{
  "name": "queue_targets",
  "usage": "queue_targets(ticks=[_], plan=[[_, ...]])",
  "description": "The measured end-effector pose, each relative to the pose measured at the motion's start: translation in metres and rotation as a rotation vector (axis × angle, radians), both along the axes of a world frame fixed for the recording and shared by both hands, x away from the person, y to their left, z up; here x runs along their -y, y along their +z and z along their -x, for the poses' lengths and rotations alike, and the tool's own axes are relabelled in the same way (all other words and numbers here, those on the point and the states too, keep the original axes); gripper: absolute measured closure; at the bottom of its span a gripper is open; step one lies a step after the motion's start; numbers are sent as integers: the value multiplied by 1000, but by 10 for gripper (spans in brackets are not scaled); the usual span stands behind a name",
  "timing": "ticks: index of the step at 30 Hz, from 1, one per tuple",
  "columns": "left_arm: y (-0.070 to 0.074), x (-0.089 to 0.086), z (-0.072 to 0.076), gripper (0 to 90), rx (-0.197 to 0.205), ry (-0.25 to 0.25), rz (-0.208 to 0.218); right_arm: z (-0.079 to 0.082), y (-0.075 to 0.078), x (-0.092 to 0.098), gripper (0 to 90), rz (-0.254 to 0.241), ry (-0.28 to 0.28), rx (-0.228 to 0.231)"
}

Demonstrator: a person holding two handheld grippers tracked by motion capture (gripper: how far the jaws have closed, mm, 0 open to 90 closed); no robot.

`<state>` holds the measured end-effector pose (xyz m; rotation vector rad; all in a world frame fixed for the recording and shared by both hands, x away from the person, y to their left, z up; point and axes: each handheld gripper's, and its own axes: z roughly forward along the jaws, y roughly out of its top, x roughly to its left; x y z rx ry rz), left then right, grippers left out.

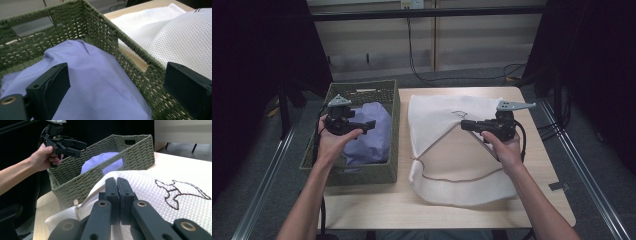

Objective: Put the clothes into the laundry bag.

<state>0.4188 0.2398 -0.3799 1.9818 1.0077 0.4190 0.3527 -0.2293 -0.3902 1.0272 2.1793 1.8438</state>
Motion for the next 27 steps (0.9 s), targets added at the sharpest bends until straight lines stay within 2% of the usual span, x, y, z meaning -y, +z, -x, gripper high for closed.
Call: queue_targets(ticks=[3,10,12,13,16,19,20,21,23,25,27], plan=[[-5,-3,-4,48,-16,6,-26,0,0,1,886,-4,1,0],[-19,-13,-22,40,-93,61,-48,0,0,-1,886,0,2,-5],[-22,-15,-25,58,-81,70,-40,0,0,-1,886,3,3,-8],[-28,-20,-32,49,-121,95,-22,0,0,-1,885,4,5,-8],[-39,-23,-41,47,-176,97,-52,-1,-2,-1,886,7,8,-7],[-43,-21,-43,44,-196,104,-50,-1,-2,-2,886,12,5,-10],[-47,-17,-44,47,-201,99,-112,-1,-2,-2,885,12,10,-9],[-49,-15,-44,46,-206,107,-148,-1,-2,-2,885,15,9,-8],[-57,-14,-47,45,-254,121,-150,-1,-2,-2,885,21,6,-9],[-60,-14,-50,46,-281,106,-175,-1,-2,-2,884,26,5,-7],[-64,-10,-50,45,-295,111,-172,-1,-2,-2,885,31,5,-7]])
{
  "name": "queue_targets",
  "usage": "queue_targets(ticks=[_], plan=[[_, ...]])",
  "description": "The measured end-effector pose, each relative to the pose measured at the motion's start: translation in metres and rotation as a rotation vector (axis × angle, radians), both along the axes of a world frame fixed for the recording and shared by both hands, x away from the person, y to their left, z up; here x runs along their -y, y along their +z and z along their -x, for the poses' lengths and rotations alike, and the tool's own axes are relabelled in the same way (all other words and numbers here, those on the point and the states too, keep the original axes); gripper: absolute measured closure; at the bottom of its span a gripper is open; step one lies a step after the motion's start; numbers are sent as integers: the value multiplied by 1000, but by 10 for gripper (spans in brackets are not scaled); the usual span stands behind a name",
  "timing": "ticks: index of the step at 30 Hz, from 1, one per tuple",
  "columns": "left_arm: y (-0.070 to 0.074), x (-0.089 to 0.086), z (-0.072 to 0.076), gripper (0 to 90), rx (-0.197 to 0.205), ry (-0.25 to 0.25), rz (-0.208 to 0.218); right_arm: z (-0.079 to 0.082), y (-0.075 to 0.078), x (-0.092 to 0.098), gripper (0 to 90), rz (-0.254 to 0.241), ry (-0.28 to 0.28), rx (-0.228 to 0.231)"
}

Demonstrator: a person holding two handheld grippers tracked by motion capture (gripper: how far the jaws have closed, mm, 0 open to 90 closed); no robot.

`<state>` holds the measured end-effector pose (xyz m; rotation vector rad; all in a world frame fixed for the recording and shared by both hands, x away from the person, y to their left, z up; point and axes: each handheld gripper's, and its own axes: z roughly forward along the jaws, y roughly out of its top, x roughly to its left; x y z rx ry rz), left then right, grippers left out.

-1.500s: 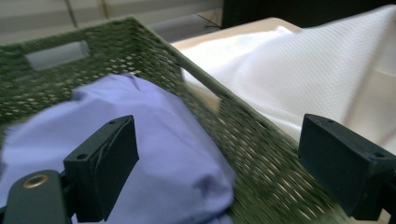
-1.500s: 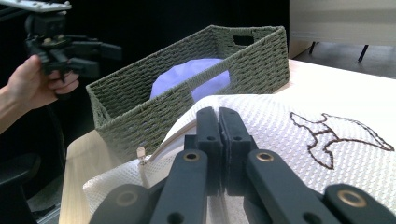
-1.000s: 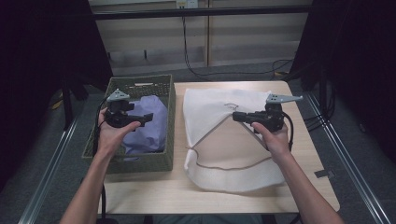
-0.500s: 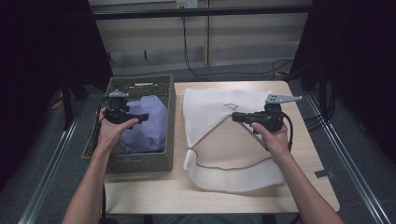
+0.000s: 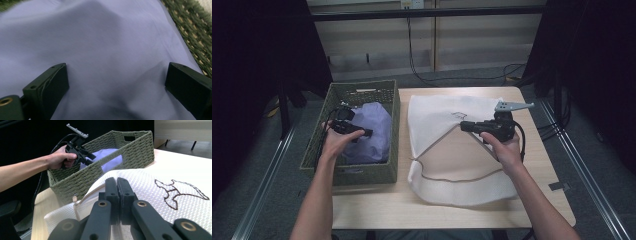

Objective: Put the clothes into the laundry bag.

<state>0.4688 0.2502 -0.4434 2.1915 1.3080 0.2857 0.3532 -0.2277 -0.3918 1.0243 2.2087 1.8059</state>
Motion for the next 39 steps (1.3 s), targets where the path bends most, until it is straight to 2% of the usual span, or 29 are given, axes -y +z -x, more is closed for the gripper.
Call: queue_targets(ticks=[1,2,3,6,9,10,11,12,13,14,15,16,18,19,20,21,24,29,30,31,32,33,34,35,37,38,39], plan=[[0,0,0,44,0,0,0,0,0,0,885,-2,0,-4],[-3,0,-1,44,-36,-18,-4,-1,0,0,884,-1,-2,-6],[-4,2,-1,46,-40,-19,-4,-1,-1,1,884,1,0,-7],[-9,7,1,53,-59,-66,-52,-1,-2,0,883,5,5,-10],[-16,8,-2,49,-111,-75,-84,-1,-3,0,882,10,5,-13],[-17,9,-3,43,-135,-71,-88,-1,-3,0,882,11,6,-17],[-20,10,-4,44,-143,-59,-85,-1,-4,0,882,15,7,-17],[-23,11,-5,45,-173,-69,-99,-1,-4,0,882,15,10,-16],[-26,13,-4,45,-186,-73,-124,-1,-4,0,882,16,12,-16],[-29,16,-3,43,-179,-48,-119,-1,-4,0,882,19,11,-17],[-30,14,-4,41,-199,-67,-150,-2,-4,0,881,17,14,-19],[-30,14,-5,44,-207,-62,-145,-2,-4,0,881,17,14,-20],[-33,15,-4,48,-211,-31,-160,-2,-5,0,882,20,16,-20],[-34,13,-5,45,-221,-41,-183,-2,-5,1,881,21,16,-21],[-35,14,-4,40,-200,-36,-190,-2,-5,1,881,21,15,-21],[-37,13,-4,35,-201,-34,-199,-2,-5,1,880,21,14,-22],[-41,12,-4,0,-180,-37,-188,-2,-6,0,880,25,13,-23],[-41,14,-3,0,-183,-12,-187,-3,-5,0,879,30,13,-20],[-41,13,-4,0,-192,-25,-194,-2,-5,0,879,31,14,-21],[-40,15,-4,2,-207,-9,-189,-2,-6,0,879,30,15,-21],[-39,14,-6,11,-213,-28,-204,-2,-6,0,880,31,13,-22],[-35,15,-8,42,-237,-13,-217,-3,-6,0,880,30,12,-23],[-32,15,-9,113,-249,5,-225,-3,-6,0,880,31,13,-23],[-31,15,-9,143,-261,16,-219,-3,-6,0,880,33,12,-22],[-30,19,-9,173,-243,9,-242,-2,-6,0,881,39,14,-24],[-27,20,-8,229,-241,-16,-227,-2,-6,-1,881,41,17,-26],[-25,20,-8,315,-234,-17,-239,-2,-6,-1,881,41,17,-26]])
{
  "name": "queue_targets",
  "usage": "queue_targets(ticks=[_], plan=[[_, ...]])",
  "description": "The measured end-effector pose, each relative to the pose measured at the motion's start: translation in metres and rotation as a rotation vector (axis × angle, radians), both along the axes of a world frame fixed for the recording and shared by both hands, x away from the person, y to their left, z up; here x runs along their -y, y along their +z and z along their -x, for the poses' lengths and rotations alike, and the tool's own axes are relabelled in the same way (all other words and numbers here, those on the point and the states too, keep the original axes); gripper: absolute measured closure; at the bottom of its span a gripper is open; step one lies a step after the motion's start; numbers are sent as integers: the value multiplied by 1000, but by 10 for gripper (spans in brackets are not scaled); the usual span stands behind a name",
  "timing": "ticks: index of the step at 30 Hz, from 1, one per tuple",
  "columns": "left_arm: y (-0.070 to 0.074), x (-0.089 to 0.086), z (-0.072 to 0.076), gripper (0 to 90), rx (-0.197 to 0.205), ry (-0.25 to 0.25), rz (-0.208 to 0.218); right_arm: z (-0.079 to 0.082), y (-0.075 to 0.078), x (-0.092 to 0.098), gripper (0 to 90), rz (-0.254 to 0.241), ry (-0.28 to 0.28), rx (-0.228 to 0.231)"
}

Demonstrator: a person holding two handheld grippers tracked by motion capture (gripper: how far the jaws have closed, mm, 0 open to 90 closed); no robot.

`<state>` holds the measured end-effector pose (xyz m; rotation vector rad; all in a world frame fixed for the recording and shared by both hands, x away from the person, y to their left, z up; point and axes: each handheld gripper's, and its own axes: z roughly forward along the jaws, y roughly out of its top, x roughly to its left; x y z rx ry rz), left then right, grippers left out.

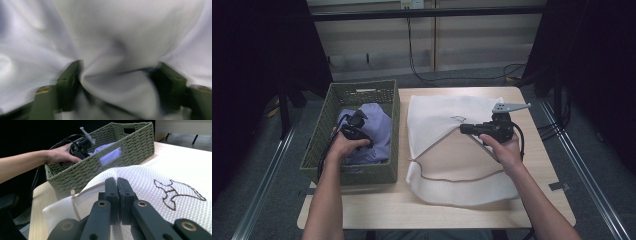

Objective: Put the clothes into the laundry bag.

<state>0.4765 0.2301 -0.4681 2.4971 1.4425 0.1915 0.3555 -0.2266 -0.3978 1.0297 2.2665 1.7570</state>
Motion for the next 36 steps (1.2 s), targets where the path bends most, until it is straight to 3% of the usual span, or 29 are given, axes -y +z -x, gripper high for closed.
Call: queue_targets(ticks=[2,5,6,7,10,12,13,14,19,30,31,32,36], plan=[[1,0,1,428,7,7,-5,0,0,0,882,-1,0,-1],[2,0,0,494,0,11,14,0,0,0,881,-1,1,-1],[4,0,-1,554,-12,15,31,0,0,0,881,0,2,-1],[5,-1,-1,662,-2,9,7,0,0,0,881,-1,0,0],[5,-6,-1,781,1,46,38,-1,-1,0,881,-1,2,-6],[9,-9,-2,797,-6,31,37,-1,-2,0,881,-1,1,-10],[10,-8,-1,800,8,43,68,-1,-2,0,882,-2,1,-10],[13,-9,-1,802,7,13,66,-1,-2,0,882,-2,1,-9],[31,-12,3,806,91,8,155,-2,-1,1,883,-4,-5,-4],[58,-19,20,812,243,-11,245,-1,1,-1,885,-15,-1,3],[59,-19,22,811,265,19,280,-1,1,-1,885,-16,-1,3],[61,-21,23,811,259,9,298,-1,1,-1,885,-18,-2,3],[65,-22,30,811,299,3,288,0,2,0,886,-22,-4,7]])
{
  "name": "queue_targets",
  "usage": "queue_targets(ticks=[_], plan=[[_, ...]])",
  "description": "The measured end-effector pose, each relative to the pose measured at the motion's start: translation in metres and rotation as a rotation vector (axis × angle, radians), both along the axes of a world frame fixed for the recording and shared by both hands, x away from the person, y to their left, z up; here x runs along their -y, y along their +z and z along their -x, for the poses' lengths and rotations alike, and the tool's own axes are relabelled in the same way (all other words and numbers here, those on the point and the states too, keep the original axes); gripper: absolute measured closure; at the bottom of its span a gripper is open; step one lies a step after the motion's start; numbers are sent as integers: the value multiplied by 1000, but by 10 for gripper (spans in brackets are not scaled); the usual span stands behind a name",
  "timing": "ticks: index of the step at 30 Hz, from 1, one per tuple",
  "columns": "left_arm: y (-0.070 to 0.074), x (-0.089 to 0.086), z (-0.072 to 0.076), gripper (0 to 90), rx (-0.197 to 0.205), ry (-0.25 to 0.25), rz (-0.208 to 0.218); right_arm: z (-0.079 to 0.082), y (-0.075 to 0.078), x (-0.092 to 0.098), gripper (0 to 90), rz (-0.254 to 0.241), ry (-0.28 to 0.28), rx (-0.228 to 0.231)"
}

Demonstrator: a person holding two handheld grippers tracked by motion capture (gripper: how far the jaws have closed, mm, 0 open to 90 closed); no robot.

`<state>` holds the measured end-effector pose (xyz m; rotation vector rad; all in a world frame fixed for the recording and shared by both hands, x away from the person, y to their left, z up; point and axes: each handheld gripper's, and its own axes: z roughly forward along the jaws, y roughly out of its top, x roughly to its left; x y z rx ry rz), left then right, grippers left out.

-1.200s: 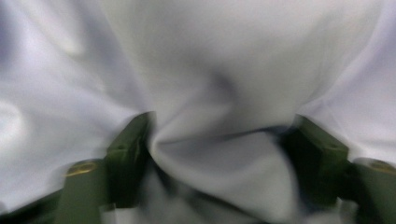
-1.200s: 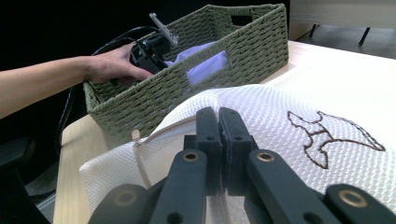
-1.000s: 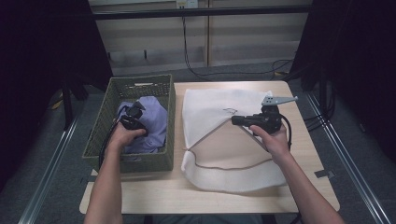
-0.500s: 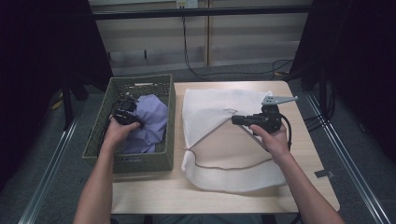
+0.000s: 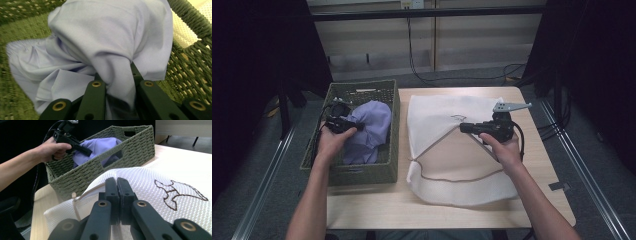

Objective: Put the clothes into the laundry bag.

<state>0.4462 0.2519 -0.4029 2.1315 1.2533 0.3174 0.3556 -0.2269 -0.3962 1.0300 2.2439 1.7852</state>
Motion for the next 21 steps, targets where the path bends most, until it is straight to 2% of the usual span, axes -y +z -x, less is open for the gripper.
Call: queue_targets(ticks=[1,3,8,9,16,18,20,21], plan=[[1,-1,2,811,9,-2,-4,0,0,0,885,-2,0,-3],[3,-3,5,811,31,5,17,0,0,1,886,-4,0,-1],[9,-7,12,811,77,-2,36,0,0,1,885,-5,-2,-1],[11,-9,14,811,86,-7,31,0,0,1,886,-6,-2,-2],[23,-19,28,810,179,17,160,0,0,0,885,-6,0,-2],[24,-20,32,810,201,24,169,0,0,1,886,-6,-1,1],[25,-21,35,811,215,11,145,0,0,1,886,-6,-2,2],[25,-21,36,810,221,13,146,0,0,1,886,-6,-1,1]])
